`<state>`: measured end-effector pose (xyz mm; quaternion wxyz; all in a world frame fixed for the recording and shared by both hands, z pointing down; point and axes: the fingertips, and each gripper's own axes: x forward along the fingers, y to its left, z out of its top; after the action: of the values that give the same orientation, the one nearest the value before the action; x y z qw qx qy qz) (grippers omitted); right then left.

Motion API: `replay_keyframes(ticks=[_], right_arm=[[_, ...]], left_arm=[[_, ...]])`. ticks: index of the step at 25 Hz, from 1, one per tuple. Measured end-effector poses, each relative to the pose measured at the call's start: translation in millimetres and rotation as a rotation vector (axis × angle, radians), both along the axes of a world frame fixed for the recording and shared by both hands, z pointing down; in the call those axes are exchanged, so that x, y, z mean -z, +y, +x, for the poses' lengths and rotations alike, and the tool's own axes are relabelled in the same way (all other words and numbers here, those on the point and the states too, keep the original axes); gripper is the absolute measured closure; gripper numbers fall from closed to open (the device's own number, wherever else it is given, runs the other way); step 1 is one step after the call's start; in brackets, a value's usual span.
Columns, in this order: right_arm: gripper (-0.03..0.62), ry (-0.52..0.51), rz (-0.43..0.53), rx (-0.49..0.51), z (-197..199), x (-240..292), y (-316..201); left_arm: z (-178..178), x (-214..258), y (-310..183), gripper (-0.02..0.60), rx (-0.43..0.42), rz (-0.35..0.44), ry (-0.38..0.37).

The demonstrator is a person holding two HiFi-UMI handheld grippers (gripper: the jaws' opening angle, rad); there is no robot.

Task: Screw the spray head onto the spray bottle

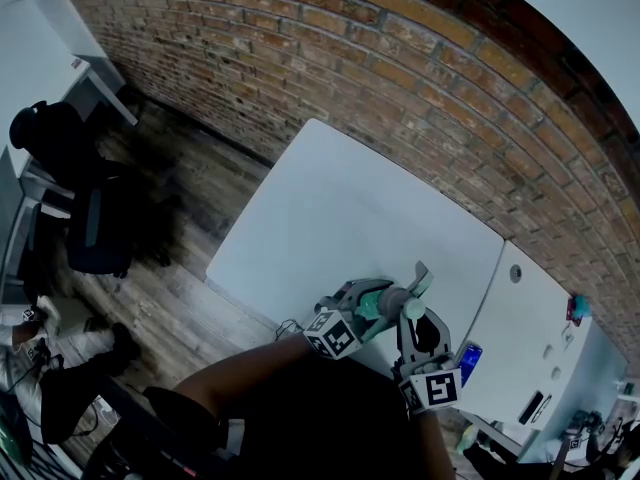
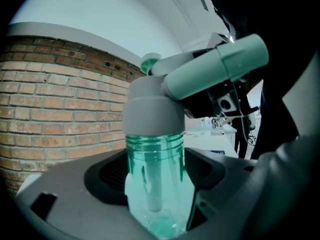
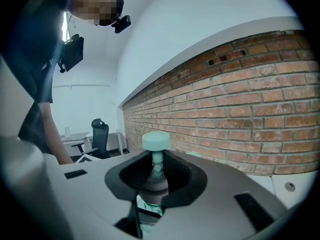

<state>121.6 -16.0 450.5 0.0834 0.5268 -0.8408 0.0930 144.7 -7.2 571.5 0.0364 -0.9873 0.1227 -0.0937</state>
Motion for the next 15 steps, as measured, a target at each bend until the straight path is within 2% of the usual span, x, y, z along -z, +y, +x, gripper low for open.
replay_keyframes(ticks=[4, 15], right_arm=[[0.525, 0.003, 0.015, 0.007, -0.5, -3.0, 3.4], [0.525, 0.009, -0.044, -0.009, 1.7, -4.6, -0.2]], left_arm=[[-0.6, -0.1, 0.6, 0.258, -0.007, 0.007, 0.010], [0.1, -1.2, 1.3, 0.256, -0.013, 0.021, 0.005]])
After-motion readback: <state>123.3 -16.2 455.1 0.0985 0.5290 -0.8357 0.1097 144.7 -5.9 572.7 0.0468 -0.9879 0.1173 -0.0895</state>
